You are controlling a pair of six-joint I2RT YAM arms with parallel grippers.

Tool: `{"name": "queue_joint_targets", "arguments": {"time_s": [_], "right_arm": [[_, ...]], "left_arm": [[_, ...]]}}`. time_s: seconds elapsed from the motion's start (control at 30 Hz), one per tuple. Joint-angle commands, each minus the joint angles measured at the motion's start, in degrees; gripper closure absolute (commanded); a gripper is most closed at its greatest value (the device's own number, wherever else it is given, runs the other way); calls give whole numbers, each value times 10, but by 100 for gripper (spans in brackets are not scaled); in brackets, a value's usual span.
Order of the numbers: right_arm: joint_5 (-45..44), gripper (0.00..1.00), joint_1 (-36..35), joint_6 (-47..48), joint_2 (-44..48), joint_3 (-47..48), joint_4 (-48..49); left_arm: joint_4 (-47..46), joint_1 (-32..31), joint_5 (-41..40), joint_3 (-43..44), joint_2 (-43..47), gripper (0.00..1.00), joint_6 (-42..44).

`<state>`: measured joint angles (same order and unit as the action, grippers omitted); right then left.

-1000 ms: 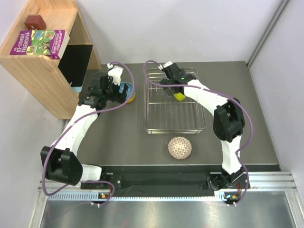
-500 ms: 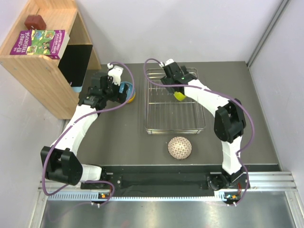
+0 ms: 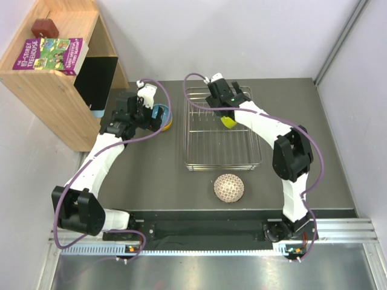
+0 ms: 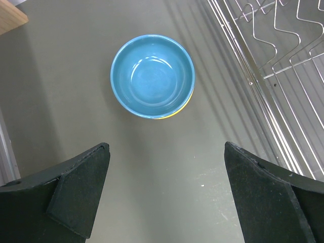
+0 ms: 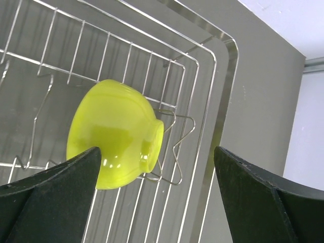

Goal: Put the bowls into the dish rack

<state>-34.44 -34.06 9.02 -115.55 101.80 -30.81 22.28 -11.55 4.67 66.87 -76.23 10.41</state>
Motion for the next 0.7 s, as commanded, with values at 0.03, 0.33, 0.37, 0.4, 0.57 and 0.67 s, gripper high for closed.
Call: {"name": "queue_joint_targets", "arguments": {"time_s": [0.03,0.33,0.37,0.4,0.57,0.67], "right_arm": [[-45,9,11,10,19,9,15],[-43,9,33,17,21,-2,14],[-41,9,35,18,21,-5,13],[-38,9,39,18,19,-5,12],[-37,9,46,14,10,-15,-2],[-34,9,51,13,14,-32,6]], "left_arm": [[-22,3,3,-1,20,1,-7],[-22,4,3,0,18,1,-6],[-22,3,3,1,18,1,-6],[-22,3,3,1,17,1,-6],[-19,3,3,4,16,1,-6],[-20,4,3,3,16,1,-5]]}}
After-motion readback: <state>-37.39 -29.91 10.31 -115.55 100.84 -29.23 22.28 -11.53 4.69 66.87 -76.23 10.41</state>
